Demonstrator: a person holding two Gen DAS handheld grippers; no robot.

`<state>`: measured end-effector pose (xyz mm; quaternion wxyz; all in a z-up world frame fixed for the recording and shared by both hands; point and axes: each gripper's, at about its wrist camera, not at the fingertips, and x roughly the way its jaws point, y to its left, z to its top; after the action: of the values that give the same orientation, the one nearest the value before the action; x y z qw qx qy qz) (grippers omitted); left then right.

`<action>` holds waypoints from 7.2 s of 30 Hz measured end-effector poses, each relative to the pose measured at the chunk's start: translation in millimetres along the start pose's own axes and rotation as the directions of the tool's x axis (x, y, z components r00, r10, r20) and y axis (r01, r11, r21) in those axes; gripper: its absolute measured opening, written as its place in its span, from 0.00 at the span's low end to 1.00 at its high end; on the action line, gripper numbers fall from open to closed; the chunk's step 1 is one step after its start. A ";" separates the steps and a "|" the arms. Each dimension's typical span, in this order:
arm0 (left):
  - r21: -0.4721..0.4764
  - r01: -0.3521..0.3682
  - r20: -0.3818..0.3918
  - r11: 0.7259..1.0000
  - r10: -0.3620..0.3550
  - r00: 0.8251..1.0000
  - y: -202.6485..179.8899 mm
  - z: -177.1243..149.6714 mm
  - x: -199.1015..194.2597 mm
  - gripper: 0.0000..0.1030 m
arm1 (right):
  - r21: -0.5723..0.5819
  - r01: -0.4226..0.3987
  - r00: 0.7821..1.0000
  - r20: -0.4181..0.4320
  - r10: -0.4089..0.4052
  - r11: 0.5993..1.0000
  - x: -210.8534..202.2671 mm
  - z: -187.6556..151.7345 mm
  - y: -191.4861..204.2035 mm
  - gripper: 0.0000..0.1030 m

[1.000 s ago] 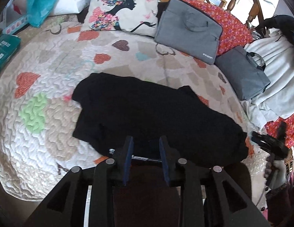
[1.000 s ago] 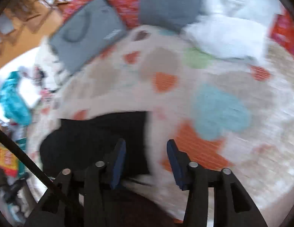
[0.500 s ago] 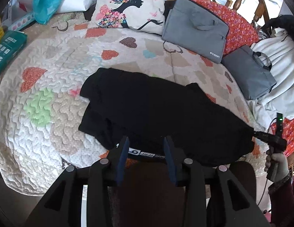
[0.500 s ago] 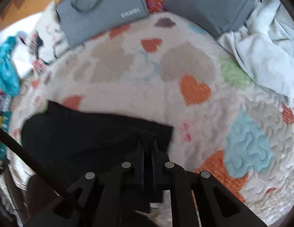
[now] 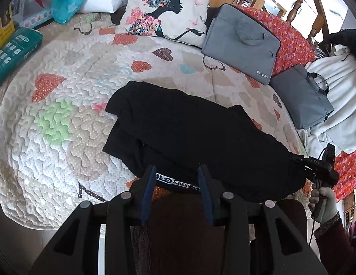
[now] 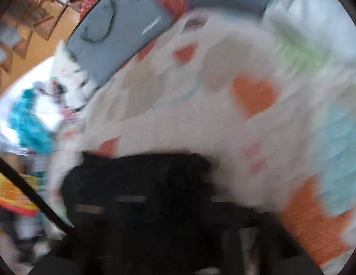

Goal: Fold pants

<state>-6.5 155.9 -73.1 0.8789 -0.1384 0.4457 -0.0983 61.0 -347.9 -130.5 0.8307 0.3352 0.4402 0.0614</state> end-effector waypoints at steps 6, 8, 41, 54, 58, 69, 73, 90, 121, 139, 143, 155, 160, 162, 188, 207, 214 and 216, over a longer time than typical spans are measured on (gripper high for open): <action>-0.013 -0.016 0.046 1.000 0.017 0.999 2.8 0.2 -15.5 0.35 | -0.032 0.082 0.996 0.028 -0.081 0.996 -16.5 15.8 15.8 0.15; -0.033 -0.024 0.058 0.999 0.026 0.998 7.6 1.6 -19.4 0.36 | -0.057 0.119 0.991 0.062 -0.115 0.991 -24.7 27.7 25.0 0.15; -0.215 0.103 -0.159 0.971 -0.139 0.977 73.1 81.5 84.3 0.03 | -0.059 0.301 0.952 0.081 -0.296 0.952 -59.5 -15.9 20.4 0.57; -0.235 -0.077 -0.304 0.969 0.002 0.953 105.7 35.9 91.4 0.00 | -0.091 0.262 0.964 0.076 -0.256 0.961 -44.4 -16.9 40.9 0.59; -0.206 0.002 -0.182 0.979 -0.041 0.982 93.2 40.4 72.6 0.12 | -0.209 0.121 0.993 0.032 -0.117 0.970 -37.5 -22.7 86.1 0.66; -0.215 0.014 -0.181 0.976 -0.054 0.982 92.7 54.6 109.9 0.50 | -0.857 -0.123 0.953 -0.243 -0.181 0.501 103.4 -158.7 271.7 0.70; -0.173 0.003 -0.206 0.985 -0.039 0.978 90.3 60.0 109.2 0.25 | -0.922 -0.043 0.945 -0.162 -0.283 0.385 142.4 -173.9 279.9 0.60; -0.205 0.043 -0.253 0.978 -0.095 0.963 90.5 30.4 75.1 0.13 | -0.781 -0.204 0.909 -0.375 -0.181 0.591 96.1 -174.9 273.3 0.01; -0.253 0.011 -0.237 0.967 -0.073 0.969 142.0 11.9 32.9 0.38 | -0.548 -0.159 0.944 -0.329 -0.037 0.821 73.9 -64.1 232.8 0.56; -0.047 0.177 -0.179 0.983 -0.183 0.967 77.0 104.5 147.7 0.29 | -0.574 -0.039 0.940 -0.298 -0.165 0.818 171.8 18.6 244.4 0.11; -0.101 0.151 -0.166 0.983 -0.166 0.972 85.4 111.7 140.5 0.26 | -0.582 -0.011 0.951 -0.257 -0.172 0.813 171.2 28.9 260.8 0.09; -0.253 0.072 -0.166 0.965 -0.117 0.979 116.3 141.9 162.0 0.35 | -0.507 0.062 0.936 -0.269 -0.226 0.859 229.4 57.1 278.3 0.27; -0.335 0.119 -0.092 0.935 -0.159 0.983 153.0 134.5 123.0 0.35 | -0.359 0.030 0.989 -0.123 -0.079 0.933 161.3 80.0 249.5 0.50; -0.334 0.079 -0.077 0.939 -0.111 0.991 164.2 128.7 102.8 0.36 | -0.312 0.012 0.997 -0.063 -0.033 0.950 121.3 83.9 229.2 0.65; 0.239 0.443 -0.407 0.864 -0.325 0.854 -271.2 83.1 174.7 0.47 | -0.006 -0.068 0.997 0.027 0.068 0.998 -1.8 -15.6 1.0 0.22; 0.651 0.455 -0.576 0.607 0.005 0.817 -422.0 14.0 296.8 0.26 | -0.015 -0.169 0.980 0.106 0.170 0.985 -10.6 -26.9 -22.8 0.62; 0.574 0.479 -0.576 0.664 -0.088 0.813 -404.5 34.6 279.0 0.19 | -0.009 -0.185 0.981 0.054 0.186 0.983 3.8 -19.6 -11.9 0.25; 0.534 0.497 -0.565 0.684 -0.149 0.811 -394.1 46.6 264.4 0.19 | -0.025 -0.185 0.981 0.062 0.186 0.982 -1.8 -19.1 -0.7 0.24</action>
<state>166.0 -286.5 -116.2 0.6978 0.1308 0.5506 -0.4391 45.0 -339.5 -137.1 0.8383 0.3684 0.3797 0.1319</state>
